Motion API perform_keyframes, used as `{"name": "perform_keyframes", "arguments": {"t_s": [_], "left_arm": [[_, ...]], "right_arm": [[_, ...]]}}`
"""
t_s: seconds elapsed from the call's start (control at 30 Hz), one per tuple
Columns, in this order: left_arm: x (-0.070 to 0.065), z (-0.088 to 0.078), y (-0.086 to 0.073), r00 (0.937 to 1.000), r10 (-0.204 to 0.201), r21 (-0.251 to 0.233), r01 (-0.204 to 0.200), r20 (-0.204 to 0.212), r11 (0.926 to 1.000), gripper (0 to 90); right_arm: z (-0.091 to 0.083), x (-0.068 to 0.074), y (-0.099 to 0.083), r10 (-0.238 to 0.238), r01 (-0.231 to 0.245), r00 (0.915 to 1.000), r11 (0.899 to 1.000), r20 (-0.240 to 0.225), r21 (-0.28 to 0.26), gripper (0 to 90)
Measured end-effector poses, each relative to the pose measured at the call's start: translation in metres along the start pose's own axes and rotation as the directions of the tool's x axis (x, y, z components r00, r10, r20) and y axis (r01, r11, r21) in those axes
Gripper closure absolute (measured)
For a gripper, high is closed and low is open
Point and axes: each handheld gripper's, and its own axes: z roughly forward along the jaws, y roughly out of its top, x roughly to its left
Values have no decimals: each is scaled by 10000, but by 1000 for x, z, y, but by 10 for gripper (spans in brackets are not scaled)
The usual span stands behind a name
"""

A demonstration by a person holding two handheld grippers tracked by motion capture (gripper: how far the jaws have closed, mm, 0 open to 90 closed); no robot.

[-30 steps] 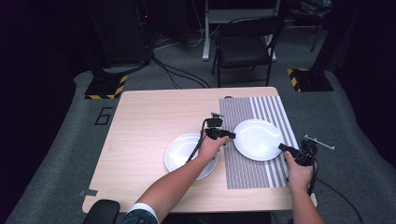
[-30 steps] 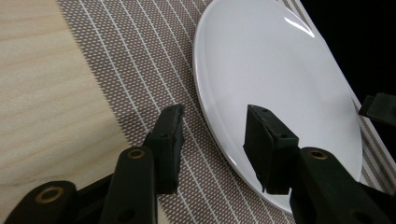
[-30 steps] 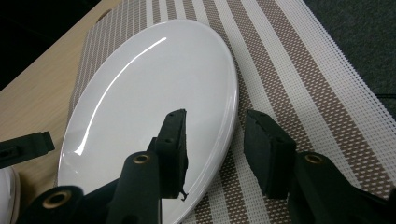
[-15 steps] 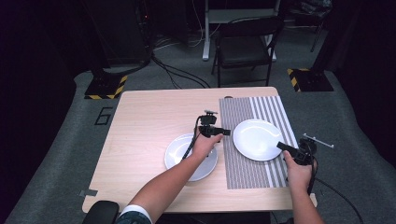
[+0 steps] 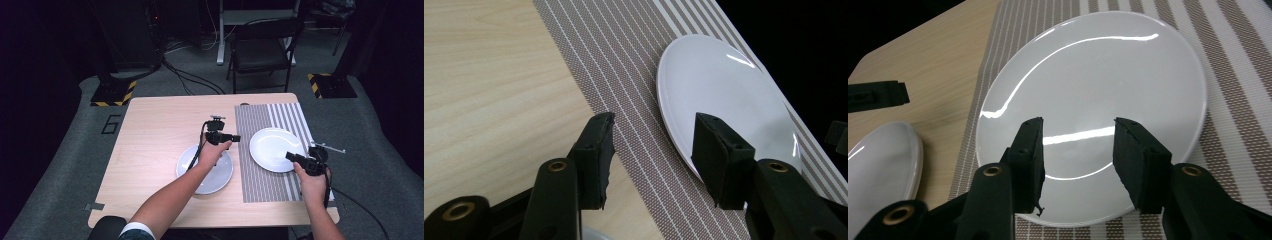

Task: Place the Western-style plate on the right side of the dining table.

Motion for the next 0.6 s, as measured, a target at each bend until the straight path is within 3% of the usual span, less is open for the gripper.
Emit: {"name": "perform_keyframes", "arguments": {"t_s": [0.17, 0.33, 0.6], "left_arm": [[8, -13, -1, 9999, 79, -105, -80, -106, 9999, 475], [17, -25, -4, 9997, 91, -220, -96, -209, 9997, 469], [30, -49, -12, 9992, 299, -553, -312, -248, 9980, 470]], "right_arm": [[4, 10, -2, -449, 450, 9989, 9990, -107, 68, 521], [8, 18, -4, -604, 611, 9968, 9981, -523, 121, 501], [12, 33, -6, -1160, 1170, 9870, 9931, -1111, 19, 508]]}}
